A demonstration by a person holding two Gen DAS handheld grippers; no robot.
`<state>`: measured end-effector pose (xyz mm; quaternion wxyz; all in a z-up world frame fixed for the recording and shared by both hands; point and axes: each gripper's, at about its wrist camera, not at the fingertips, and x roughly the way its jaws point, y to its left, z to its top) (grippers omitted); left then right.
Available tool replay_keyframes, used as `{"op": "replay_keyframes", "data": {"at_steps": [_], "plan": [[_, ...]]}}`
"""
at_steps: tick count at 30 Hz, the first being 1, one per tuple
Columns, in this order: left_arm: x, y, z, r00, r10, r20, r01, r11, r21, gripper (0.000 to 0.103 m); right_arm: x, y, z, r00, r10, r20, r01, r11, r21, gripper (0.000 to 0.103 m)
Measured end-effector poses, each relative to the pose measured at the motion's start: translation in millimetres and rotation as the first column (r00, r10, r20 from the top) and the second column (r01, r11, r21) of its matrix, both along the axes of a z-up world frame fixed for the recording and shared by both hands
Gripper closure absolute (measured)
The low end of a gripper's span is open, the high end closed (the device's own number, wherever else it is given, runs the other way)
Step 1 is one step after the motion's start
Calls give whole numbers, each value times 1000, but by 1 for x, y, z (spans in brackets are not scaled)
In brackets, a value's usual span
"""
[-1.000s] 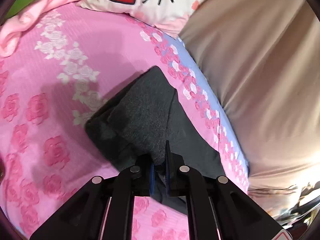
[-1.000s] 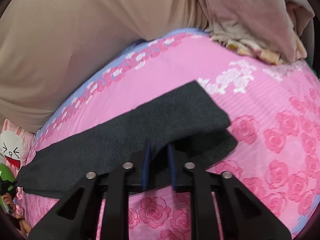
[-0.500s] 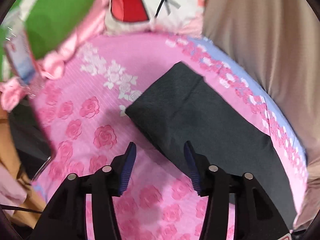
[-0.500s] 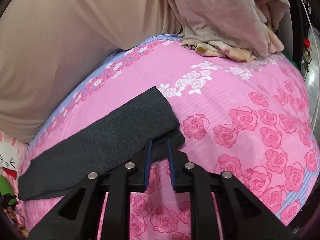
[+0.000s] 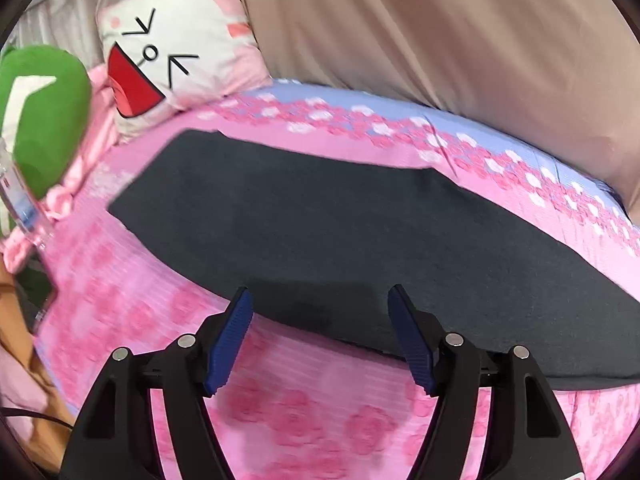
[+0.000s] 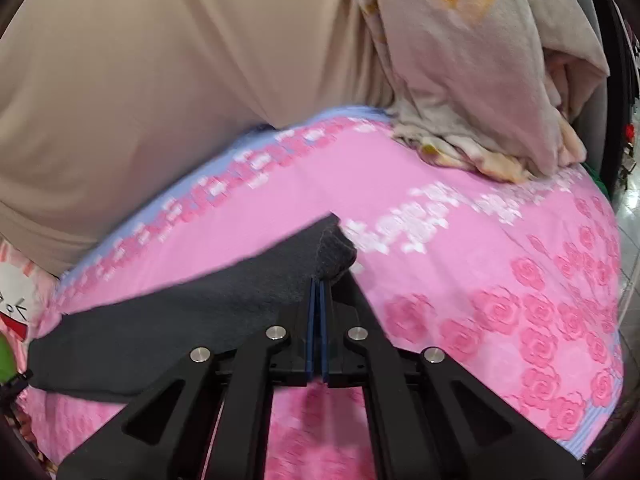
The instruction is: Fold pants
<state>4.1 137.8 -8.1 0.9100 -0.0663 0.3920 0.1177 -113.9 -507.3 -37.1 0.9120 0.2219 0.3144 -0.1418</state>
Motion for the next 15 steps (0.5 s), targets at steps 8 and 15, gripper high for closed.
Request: {"op": "replay_keyframes", "data": {"at_steps": [8,15], "plan": [[5,-36,-8,1000,-28,8,27,995,95,29,-21,0,3,998,-43,39,41,998,55,93],[24,-37,-40,985,-56,-162,81,985,150,65,-3,93,8,976,209,55,-211,976,46,93]]}}
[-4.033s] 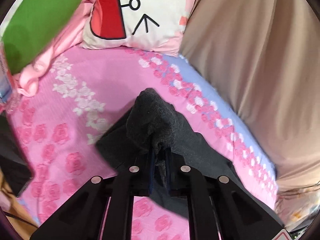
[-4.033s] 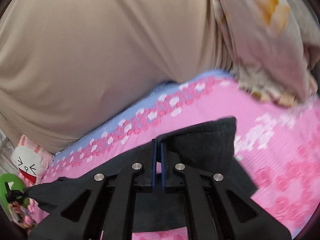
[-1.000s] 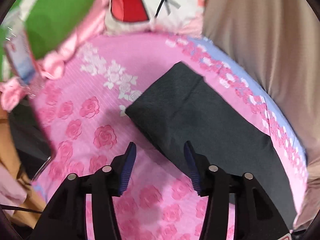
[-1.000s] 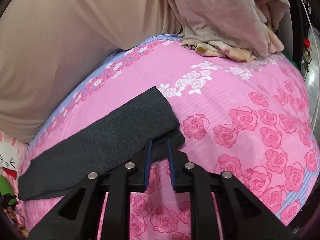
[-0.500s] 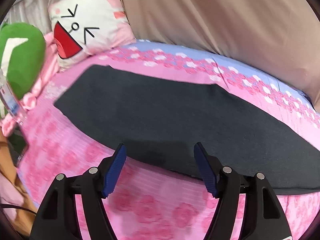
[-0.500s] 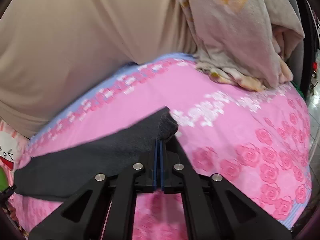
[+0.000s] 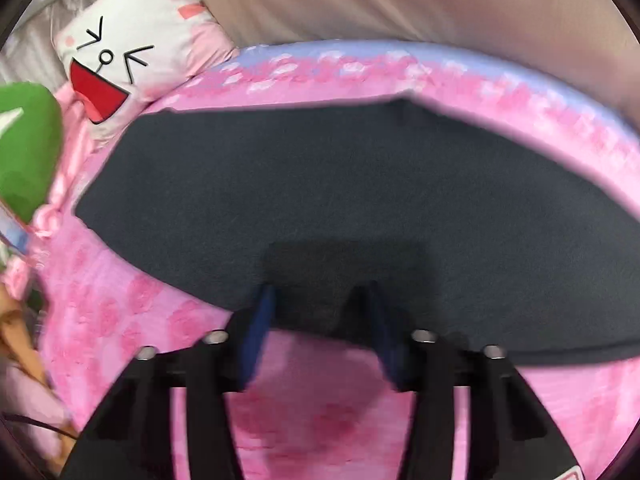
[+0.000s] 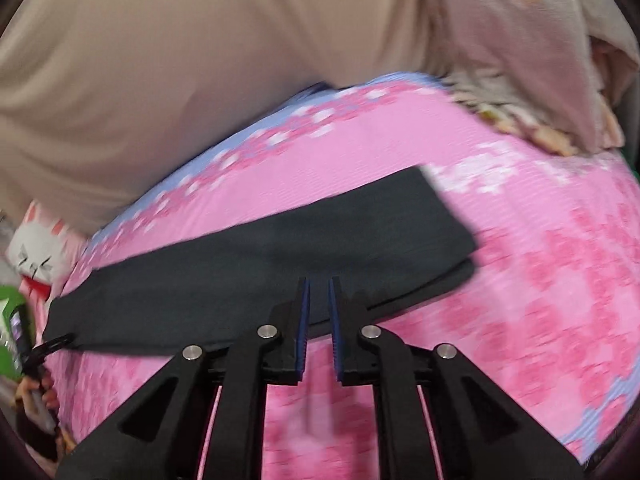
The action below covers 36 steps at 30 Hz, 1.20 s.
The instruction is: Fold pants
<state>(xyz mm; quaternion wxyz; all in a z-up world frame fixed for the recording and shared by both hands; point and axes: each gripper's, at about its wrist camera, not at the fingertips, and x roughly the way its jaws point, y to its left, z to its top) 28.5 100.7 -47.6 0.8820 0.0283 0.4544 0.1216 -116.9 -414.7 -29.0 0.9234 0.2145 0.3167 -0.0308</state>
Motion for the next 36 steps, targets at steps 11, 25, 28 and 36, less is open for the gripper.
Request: {"op": "replay_keyframes", "data": {"at_steps": [11,25,28,36], "plan": [[-34,-12,31,989,-55,139,57,998,-11,33,58,211,0,892,450,-51,-447,857,-256,51],[-28,-6,29,987,-41,155,51,997,-64,26,80,247,-32,833,528,-167,-554,803,-221,97],[-23,-6,21,993,-32,113,43,994,-96,26,75,231,-23,854,505,-123,-519,839,-163,95],[-29,-13,13,987,-39,155,50,997,-66,22,7,24,-4,994,-108,-6,108,991,-80,67]]}}
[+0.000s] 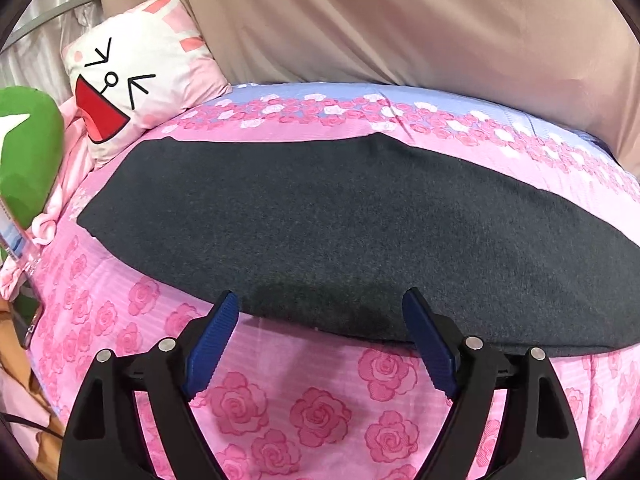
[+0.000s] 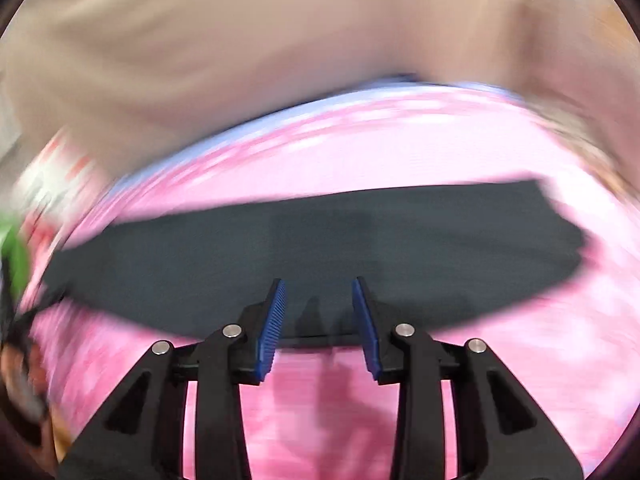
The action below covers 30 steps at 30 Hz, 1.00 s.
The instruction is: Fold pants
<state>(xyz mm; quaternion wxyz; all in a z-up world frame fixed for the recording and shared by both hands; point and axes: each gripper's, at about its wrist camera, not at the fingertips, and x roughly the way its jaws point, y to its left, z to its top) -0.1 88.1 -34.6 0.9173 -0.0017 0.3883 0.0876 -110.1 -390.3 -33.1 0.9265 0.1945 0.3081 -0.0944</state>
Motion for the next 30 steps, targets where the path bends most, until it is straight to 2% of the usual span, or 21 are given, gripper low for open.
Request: {"op": "replay_keyframes", "data": {"at_steps": [1,3,5,7,11,17,20,23,24,25,26,28,30], "plan": [[1,-2,-3,1000,-6,-4,6,1000,0,22,-9,-31,-4,995,-98,-8,99,995,24,67],[4,-8,-11,1000,-8,-15,8,1000,-3,22,-20,-72,-11,980,-198,-37,199,979,45,67],[3,-13,-16,1000,-5,-9,5,1000,-14,22,-25,-91,-15,974,-225,-34,227,971,72,67],[2,-17,-19,1000,-2,-8,2,1000,7,21,-23,-102,-18,973,-230,-21,231,966,114,67],[4,-19,-21,1000,0,-14,0,1000,21,18,-8,-117,-32,969,-229,-90,241,958,158,67],[4,-11,-23,1000,7,-21,-7,1000,-24,17,-15,-115,-35,971,-218,-92,230,963,139,70],[6,-11,-25,999,8,-32,-9,1000,-25,17,-10,-112,-34,963,-239,-128,247,967,52,81],[6,-12,-26,999,8,-31,-9,1000,-21,17,6,-107,-32,966,-221,-137,223,975,-1,78],[6,-12,-26,999,8,-32,-9,1000,-21,17,9,-107,-31,967,-216,-138,217,976,-6,80],[6,-12,-26,999,8,-32,-9,1000,-21,17,14,-105,-30,969,-204,-138,203,979,-17,88],[6,-12,-26,999,9,-33,-9,1000,-19,17,15,-102,-26,970,-204,-133,201,979,-37,97],[5,-12,-25,999,12,-31,-12,1000,-16,16,5,-97,-14,969,-231,-85,225,972,-73,97],[5,-12,-25,1000,14,-28,-15,1000,-9,16,-5,-100,-9,965,-257,-59,253,965,-70,97]]}}
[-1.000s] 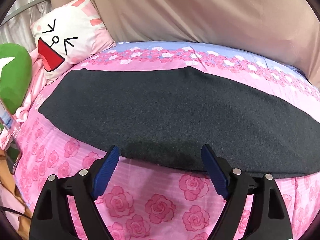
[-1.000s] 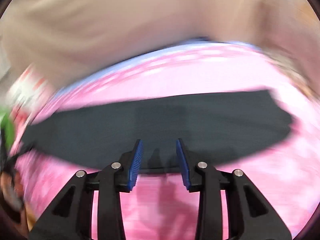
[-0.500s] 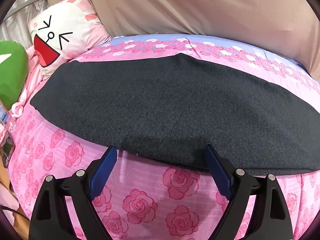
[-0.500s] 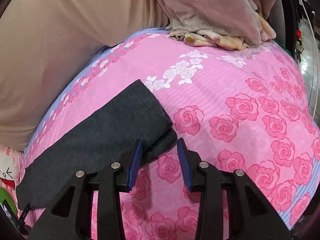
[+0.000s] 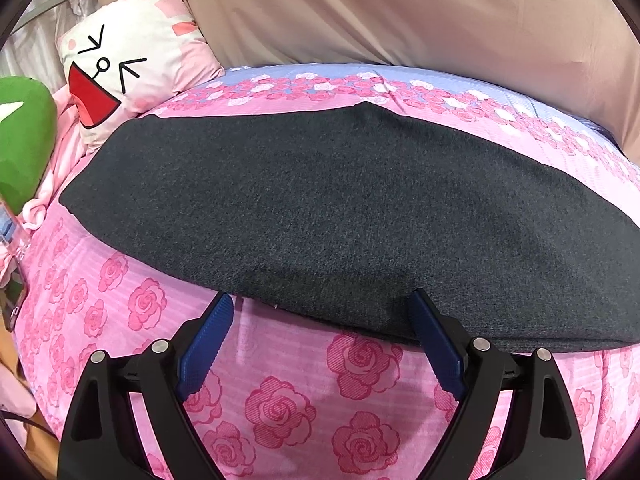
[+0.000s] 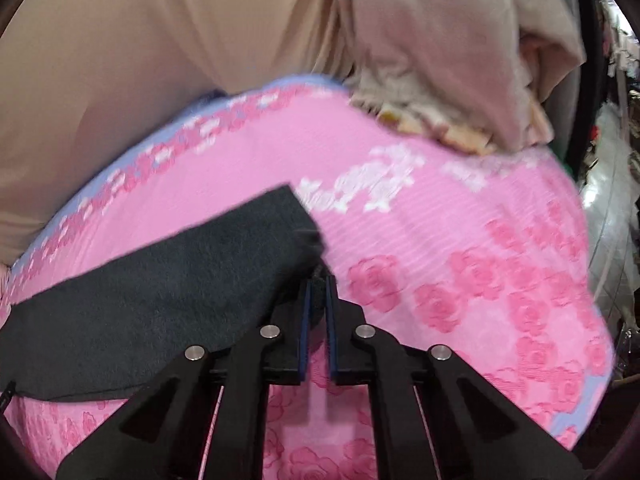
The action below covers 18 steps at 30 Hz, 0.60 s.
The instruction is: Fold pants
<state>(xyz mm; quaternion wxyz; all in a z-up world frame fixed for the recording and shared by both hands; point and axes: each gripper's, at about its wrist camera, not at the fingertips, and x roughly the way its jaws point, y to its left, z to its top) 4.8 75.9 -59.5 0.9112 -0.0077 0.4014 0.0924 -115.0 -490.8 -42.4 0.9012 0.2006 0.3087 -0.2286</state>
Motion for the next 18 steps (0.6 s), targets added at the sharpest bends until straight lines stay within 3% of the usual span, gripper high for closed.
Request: {"op": "replay_keyframes", "data": {"at_steps": [3,6,8,10,11,12,14,18], "plan": [[1,-2,-1,1000,-2,-8,2,1000,3,16,9,-14,-24,999,18,-50,-14,997,80,96],[2,0,-2,1000,-3,-8,3,1000,-5,16,-3,-18,-15,1000,6,12,-7,993,117,90],[2,0,-2,1000,-2,-8,2,1000,-7,16,-12,-23,-21,999,-6,50,-6,974,227,87],[2,0,-2,1000,-2,-8,2,1000,-2,16,-22,-24,-25,994,-11,107,-24,948,317,70],[2,0,-2,1000,-3,-9,3,1000,-4,16,-27,-23,-25,991,-23,134,-25,939,343,53],[3,1,-2,1000,-3,-10,3,1000,-4,16,-29,-21,-24,989,-25,144,-26,939,344,46],[3,1,-3,1000,-3,-10,3,1000,-7,16,-25,-15,-22,990,-5,138,-41,944,328,42],[3,2,-3,1000,-3,-10,3,1000,-12,16,-2,0,-22,996,36,79,-57,959,277,40]]}}
